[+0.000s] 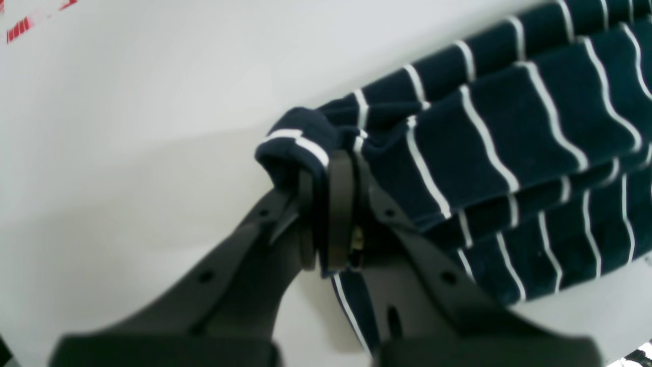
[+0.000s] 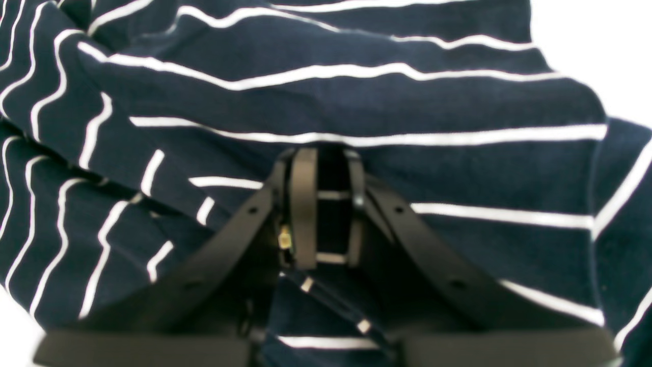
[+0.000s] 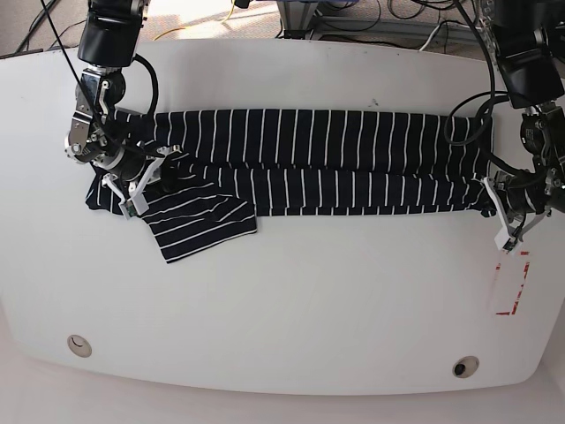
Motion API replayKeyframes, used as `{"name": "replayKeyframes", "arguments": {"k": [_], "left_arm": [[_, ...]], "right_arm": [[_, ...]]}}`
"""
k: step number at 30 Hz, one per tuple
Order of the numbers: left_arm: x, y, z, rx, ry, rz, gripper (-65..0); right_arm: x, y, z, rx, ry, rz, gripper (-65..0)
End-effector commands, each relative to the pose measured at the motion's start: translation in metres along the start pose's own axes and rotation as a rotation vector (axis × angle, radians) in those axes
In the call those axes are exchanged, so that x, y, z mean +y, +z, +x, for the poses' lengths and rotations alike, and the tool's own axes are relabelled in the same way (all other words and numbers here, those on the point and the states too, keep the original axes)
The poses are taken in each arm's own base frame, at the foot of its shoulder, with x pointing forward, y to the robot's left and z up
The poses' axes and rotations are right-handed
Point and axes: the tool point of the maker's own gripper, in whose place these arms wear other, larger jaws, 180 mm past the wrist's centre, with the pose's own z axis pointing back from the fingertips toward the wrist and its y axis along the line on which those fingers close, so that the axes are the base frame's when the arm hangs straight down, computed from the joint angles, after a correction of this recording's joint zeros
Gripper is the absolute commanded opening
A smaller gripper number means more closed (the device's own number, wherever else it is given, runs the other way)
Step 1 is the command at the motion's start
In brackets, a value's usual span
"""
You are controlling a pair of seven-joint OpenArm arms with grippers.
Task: Layout the t-shirt on the table in an organized manner, then fold the t-shirt properly
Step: 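Release the strip end with the left gripper and regrasp it lower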
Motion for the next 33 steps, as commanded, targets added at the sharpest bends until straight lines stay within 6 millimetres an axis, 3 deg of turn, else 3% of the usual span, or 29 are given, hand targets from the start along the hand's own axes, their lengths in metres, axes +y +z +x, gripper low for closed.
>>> {"name": "replayKeyframes", "arguments": {"k": [1,6,19,22,29,33], "left_arm": [[0.014,0.021,0.005,-0.025,-0.021,0.061,-62.9],[0.014,0.029,-0.018,0.034,-0.023,0.088,-62.8],[0.0,0.025,-0.068,0.153,-0.034,0.072,-62.5],[-0.002,0.025,-0.079,0.18,-0.04,0.068,-57.9],[-0.004,0.025,-0.095,0.216,-0.036,0.06,-37.6],[0.004,0.032,-0.107,0.253,-0.049,0.079,-32.4]], "right_arm": [[-0.011,0.003,-0.014,0.081,0.019,-0.045,-56.8],[-0.006,0.0,-0.013,0.076,0.013,-0.036,-56.8],[-0.004,-0.001,-0.013,0.074,0.011,-0.032,-56.8],[-0.004,-0.001,-0.013,0.074,0.011,-0.032,-56.8],[-0.004,-0.001,-0.013,0.074,0.011,-0.032,-56.8],[-0.004,-0.001,-0.014,0.076,0.01,-0.032,-56.8]]}}
